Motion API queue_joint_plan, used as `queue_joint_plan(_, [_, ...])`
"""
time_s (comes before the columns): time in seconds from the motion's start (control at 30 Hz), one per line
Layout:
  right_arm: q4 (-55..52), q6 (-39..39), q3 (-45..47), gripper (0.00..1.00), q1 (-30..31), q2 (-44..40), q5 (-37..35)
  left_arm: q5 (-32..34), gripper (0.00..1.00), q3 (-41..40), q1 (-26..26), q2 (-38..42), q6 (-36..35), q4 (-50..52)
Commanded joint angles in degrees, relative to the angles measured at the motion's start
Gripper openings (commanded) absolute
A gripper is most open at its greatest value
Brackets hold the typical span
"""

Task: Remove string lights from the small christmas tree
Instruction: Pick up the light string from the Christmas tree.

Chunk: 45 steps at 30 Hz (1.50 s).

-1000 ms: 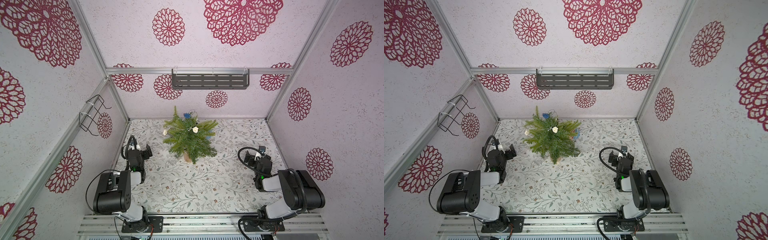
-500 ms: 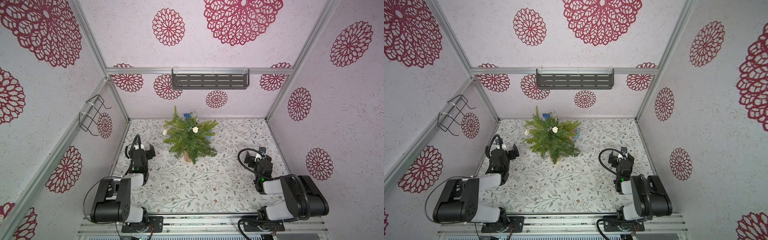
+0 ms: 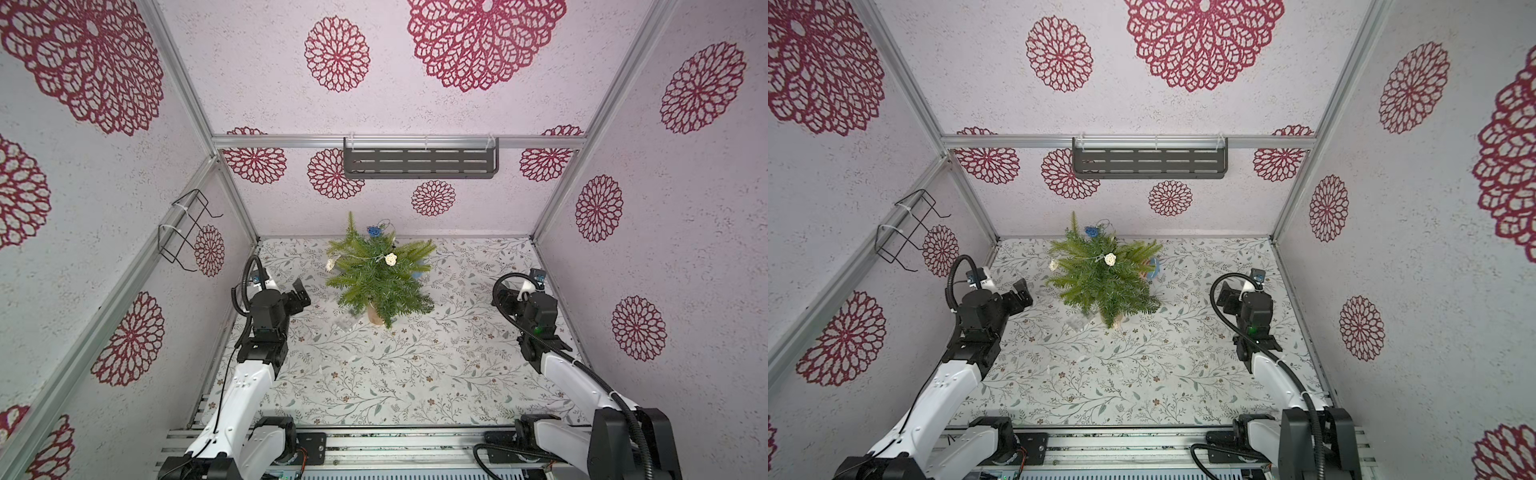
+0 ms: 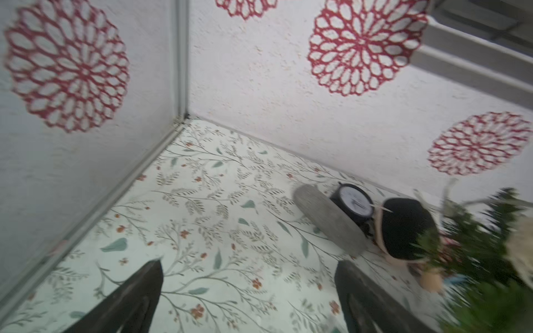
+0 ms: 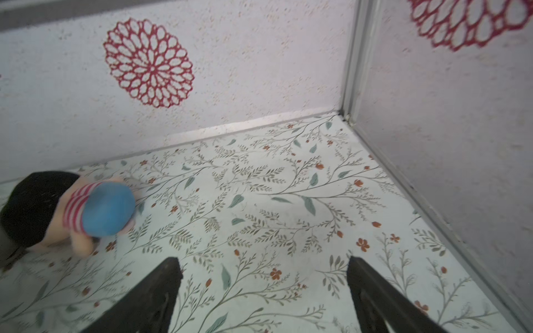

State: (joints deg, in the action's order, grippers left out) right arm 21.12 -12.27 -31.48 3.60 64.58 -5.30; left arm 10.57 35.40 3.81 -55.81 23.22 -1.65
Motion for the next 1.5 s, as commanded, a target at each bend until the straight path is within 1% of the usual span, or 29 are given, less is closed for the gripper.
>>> queue_joint_plan(0.0, [-14.9,-3.2,-7.4,0.87,0.2,0.0,10.4,-6.3,0.96,3.4,3.5,2.6,3.2,7.4])
queue_joint_plan(0.07, [-19.0,-4.9,-11.3,0.85,0.3,-0.2,13.2,-10.9,0.95,5.0,4.0,3.4,2.9,8.3])
queue_joint_plan(0.13, [-21.4,-5.6,-14.6,0.83,0.3,-0.6,17.3,-12.9,0.92,7.8,5.1,3.7,2.5,12.0])
queue_joint_plan(0.17, [-22.7,-5.5,-16.3,0.82,0.4,-0.8,19.1,-12.7,0.90,9.2,6.0,4.1,1.6,14.3])
queue_joint_plan(0.23, [-25.2,-5.1,-19.9,0.80,1.0,-1.2,20.1,-10.6,0.88,11.6,6.8,5.7,0.2,18.7])
queue_joint_plan(0.3, [-28.9,-4.3,-24.3,0.80,1.6,-1.4,20.1,-6.2,0.88,14.4,6.8,8.1,-0.3,24.0])
queue_joint_plan(0.37, [-33.3,-2.9,-29.4,0.79,2.4,-0.5,20.5,-6.0,0.88,16.9,6.8,9.8,-1.5,27.4])
queue_joint_plan(0.4, [-36.2,-2.1,-32.3,0.78,3.0,0.6,20.7,-7.8,0.89,18.1,6.8,10.2,-1.9,28.4])
queue_joint_plan(0.43, [-38.4,-1.5,-35.0,0.78,3.7,1.5,21.1,-11.0,0.90,18.9,6.8,10.2,-2.6,28.8])
queue_joint_plan(0.5, [-41.5,-0.6,-39.7,0.76,6.3,3.7,22.3,-19.7,0.90,20.6,6.8,9.1,-2.7,28.0])
queue_joint_plan(0.6, [-42.6,-1.4,-45.1,0.73,10.7,6.7,23.9,-32.1,0.90,22.3,6.8,6.3,-1.9,25.0])
queue_joint_plan(0.7, [-45.1,-1.2,-52.3,0.69,15.7,11.7,24.8,-38.7,0.90,23.8,6.8,3.7,-0.5,21.9])
queue_joint_plan(0.77, [-45.9,-2.2,-56.5,0.66,18.0,14.7,25.0,-40.5,0.90,24.8,6.8,2.5,0.3,20.5])
queue_joint_plan(0.9, [-46.2,-3.4,-64.3,0.61,22.3,20.0,25.3,-42.4,0.89,25.7,6.8,1.2,1.4,18.7])
queue_joint_plan(0.97, [-46.9,-3.2,-68.0,0.59,23.5,22.7,25.6,-43.5,0.89,25.6,6.8,0.9,1.6,18.1])
queue_joint_plan(1.03, [-48.0,-3.0,-71.6,0.53,24.6,25.4,26.1,-44.0,0.90,25.3,6.8,1.0,1.9,17.7])
queue_joint_plan(1.07, [-48.5,-2.4,-73.4,0.52,25.3,26.8,26.6,-44.0,0.90,25.1,6.8,1.1,1.9,17.8])
queue_joint_plan(1.2, [-52.0,0.0,-81.2,0.50,28.0,31.9,25.9,-43.2,0.91,24.8,6.8,1.7,1.6,18.3])
queue_joint_plan(1.37, [-55.5,-0.1,-90.3,0.50,29.4,38.0,25.1,-43.3,0.91,24.3,6.8,1.4,1.8,17.7])
queue_joint_plan(1.47, [-57.6,-0.1,-94.5,0.49,30.1,40.7,25.9,-43.1,0.91,23.9,6.8,1.5,1.8,17.6])
